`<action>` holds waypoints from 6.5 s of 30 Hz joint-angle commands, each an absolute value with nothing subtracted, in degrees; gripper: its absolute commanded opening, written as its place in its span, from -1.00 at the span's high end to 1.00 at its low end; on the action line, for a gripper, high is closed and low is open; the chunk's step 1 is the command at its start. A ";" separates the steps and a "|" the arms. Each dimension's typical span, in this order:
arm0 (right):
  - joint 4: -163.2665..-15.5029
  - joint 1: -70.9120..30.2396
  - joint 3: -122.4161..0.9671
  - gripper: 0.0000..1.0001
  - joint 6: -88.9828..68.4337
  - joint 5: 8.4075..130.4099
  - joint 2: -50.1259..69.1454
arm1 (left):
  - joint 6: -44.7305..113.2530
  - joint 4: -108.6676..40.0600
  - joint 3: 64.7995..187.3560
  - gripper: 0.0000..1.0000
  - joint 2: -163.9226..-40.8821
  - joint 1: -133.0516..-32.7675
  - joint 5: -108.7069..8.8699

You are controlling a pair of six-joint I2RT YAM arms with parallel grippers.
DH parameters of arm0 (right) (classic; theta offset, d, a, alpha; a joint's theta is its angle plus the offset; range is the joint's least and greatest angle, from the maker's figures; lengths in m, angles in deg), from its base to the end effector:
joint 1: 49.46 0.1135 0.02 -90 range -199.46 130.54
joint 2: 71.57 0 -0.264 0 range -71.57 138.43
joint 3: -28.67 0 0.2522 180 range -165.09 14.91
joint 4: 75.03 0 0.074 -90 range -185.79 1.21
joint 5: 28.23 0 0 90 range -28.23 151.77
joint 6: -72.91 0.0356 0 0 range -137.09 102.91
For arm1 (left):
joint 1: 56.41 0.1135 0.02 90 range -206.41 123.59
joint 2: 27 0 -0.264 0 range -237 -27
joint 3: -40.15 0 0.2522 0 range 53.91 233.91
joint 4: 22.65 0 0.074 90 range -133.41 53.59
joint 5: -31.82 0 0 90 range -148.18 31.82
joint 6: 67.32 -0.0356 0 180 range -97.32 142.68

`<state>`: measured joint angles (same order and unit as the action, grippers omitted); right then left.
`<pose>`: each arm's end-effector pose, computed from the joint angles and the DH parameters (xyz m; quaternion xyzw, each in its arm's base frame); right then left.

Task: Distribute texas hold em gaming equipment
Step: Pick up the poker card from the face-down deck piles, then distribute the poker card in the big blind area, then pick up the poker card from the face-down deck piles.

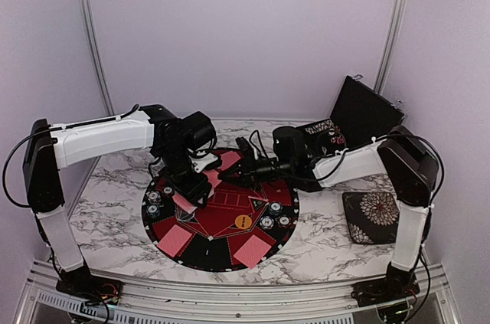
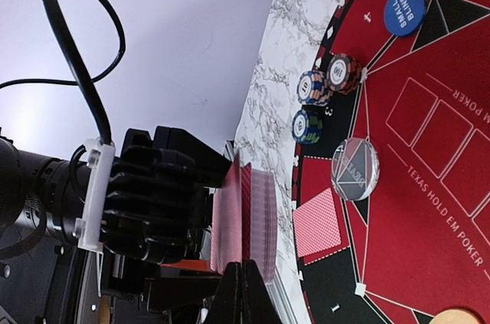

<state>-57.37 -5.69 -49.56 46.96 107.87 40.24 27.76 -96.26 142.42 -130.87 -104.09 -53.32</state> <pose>0.2878 0.3112 0.1920 -0.1029 0.7645 0.6320 0.0740 0.2424 -0.2707 0.2569 0.3650 0.9211 -0.0948 0.0965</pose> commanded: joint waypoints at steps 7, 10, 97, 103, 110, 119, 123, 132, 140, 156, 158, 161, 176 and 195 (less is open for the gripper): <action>-55.74 -8.95 -46.45 1.00 47.22 107.62 35.22 | 27.59 -95.99 142.24 0.09 -130.80 -103.96 -53.43; -55.20 -9.51 -45.71 1.00 47.52 107.95 34.50 | 27.69 -95.91 142.15 0.09 -130.80 -103.80 -53.65; -91.37 -2.63 -16.33 0.29 28.94 90.20 11.09 | 27.32 -94.50 139.82 0.09 -129.56 -101.41 -52.82; -96.22 -2.18 -19.40 0.18 27.64 88.35 8.12 | 27.48 -94.55 139.69 0.09 -129.30 -101.41 -52.58; -94.15 -3.86 -24.72 -0.04 27.57 90.08 8.62 | 27.68 -94.42 139.18 0.09 -129.01 -101.56 -51.92; -74.54 -7.54 -32.88 -0.23 34.75 102.15 20.49 | 27.38 -94.26 139.66 0.09 -129.53 -103.24 -51.10; -63.86 -7.46 -34.66 -0.29 41.45 106.19 26.16 | 27.37 -94.24 140.02 0.09 -129.67 -103.64 -51.05; -56.09 -7.03 -39.74 -0.35 46.45 107.44 33.41 | 27.25 -94.24 140.48 0.09 -129.48 -103.93 -50.80; -53.44 -5.71 -42.99 -0.36 48.88 108.13 37.82 | 26.89 -94.24 140.83 0.09 -129.22 -104.05 -50.59; -49.96 -2.88 -49.44 -0.36 52.43 109.09 45.03 | 26.80 -94.24 140.57 0.09 -128.86 -104.37 -50.23; -49.94 -2.50 -50.44 -0.36 52.65 109.14 45.85 | 26.75 -94.24 140.60 0.09 -128.98 -104.38 -50.13; -49.24 -2.21 -51.44 -0.35 53.26 109.28 47.09 | 26.70 -94.24 140.74 0.09 -129.04 -104.35 -50.18; -48.21 -0.44 -56.28 -0.24 54.80 109.37 51.85 | 26.70 -94.23 140.83 0.09 -129.01 -104.33 -50.36; -55.45 -1.25 -55.31 -0.08 49.54 105.49 51.08 | 26.71 -94.15 140.22 0.09 -127.90 -104.33 -51.20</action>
<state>-51.36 -0.91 -53.97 52.03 108.05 51.84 27.54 -94.54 139.34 -130.78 -104.05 -51.37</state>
